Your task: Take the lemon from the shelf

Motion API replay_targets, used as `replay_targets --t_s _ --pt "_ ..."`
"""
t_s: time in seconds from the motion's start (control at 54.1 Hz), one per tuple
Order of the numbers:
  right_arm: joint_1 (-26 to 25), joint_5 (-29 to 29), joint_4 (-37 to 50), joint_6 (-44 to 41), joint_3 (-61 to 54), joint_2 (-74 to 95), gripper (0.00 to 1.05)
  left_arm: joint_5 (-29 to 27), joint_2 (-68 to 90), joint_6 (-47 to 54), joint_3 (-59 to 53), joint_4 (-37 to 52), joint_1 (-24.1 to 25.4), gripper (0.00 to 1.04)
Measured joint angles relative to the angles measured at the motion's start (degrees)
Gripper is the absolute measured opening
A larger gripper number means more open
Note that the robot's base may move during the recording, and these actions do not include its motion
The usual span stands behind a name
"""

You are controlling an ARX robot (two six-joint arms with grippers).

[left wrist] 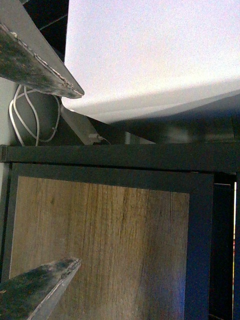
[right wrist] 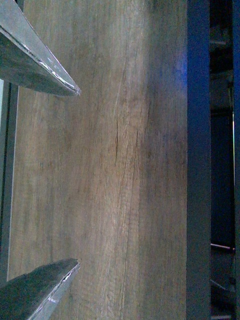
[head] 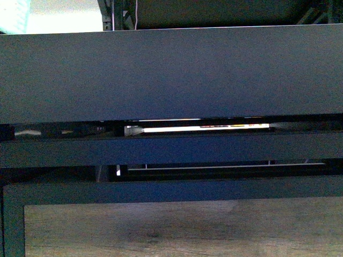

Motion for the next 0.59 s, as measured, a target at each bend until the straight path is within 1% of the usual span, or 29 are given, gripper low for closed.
replay_targets --t_s 0.591 --pt "0.0 0.0 0.0 0.0 0.0 0.0 0.97 0.0 0.0 0.0 0.0 0.0 0.0 0.97"
